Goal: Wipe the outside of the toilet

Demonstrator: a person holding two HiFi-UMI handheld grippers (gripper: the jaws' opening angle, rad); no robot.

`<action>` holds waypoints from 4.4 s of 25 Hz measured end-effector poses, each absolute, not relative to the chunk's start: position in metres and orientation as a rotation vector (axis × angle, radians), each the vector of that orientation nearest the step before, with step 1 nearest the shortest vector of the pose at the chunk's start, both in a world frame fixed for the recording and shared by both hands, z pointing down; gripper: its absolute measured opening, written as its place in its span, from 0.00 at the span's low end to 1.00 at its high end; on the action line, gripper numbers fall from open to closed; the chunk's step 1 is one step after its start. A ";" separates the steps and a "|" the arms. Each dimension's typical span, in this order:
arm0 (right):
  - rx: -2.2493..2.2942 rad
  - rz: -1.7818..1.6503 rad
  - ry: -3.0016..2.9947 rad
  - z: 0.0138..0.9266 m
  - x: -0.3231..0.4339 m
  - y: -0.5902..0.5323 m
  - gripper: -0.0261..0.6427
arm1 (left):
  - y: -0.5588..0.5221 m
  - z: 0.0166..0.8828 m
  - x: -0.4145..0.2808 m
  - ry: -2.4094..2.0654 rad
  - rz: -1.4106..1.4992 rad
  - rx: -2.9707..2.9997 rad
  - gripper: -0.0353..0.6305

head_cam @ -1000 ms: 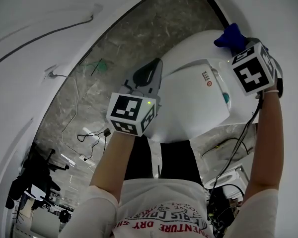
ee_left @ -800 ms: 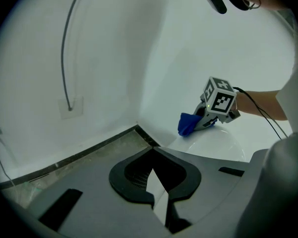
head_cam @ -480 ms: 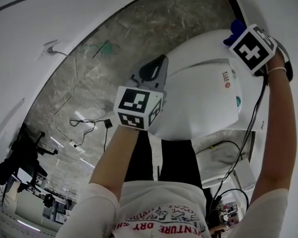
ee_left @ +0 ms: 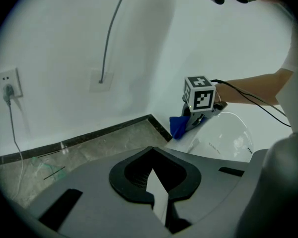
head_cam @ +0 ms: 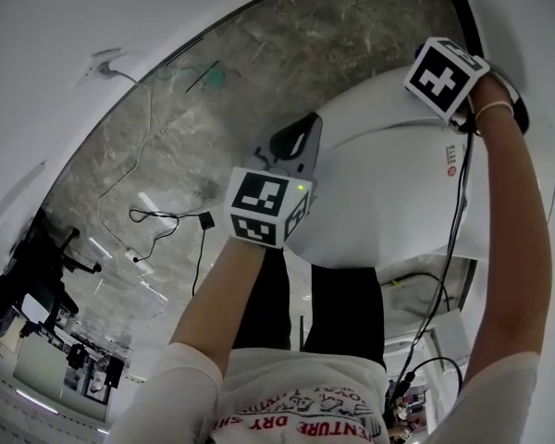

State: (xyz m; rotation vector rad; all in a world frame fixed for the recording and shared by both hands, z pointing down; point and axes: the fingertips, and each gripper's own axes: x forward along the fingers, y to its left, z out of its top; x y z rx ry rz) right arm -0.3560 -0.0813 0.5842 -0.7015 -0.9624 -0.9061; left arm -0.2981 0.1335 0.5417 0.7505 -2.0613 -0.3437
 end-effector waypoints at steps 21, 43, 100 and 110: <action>-1.097 -0.896 -0.913 0.638 -0.273 0.067 0.15 | 0.216 0.562 -0.184 -2.187 -0.443 0.398 0.06; -1.263 -1.096 -0.590 0.644 -0.140 0.207 0.15 | 0.333 0.584 -0.040 -2.167 -0.646 0.188 0.06; -1.055 -0.502 -1.659 0.373 -0.065 0.166 0.15 | 0.245 0.356 -0.041 -2.284 -0.407 0.575 0.06; -0.430 0.021 -1.962 0.339 -0.072 0.008 0.15 | 0.115 0.321 -0.125 -2.140 -0.091 1.124 0.06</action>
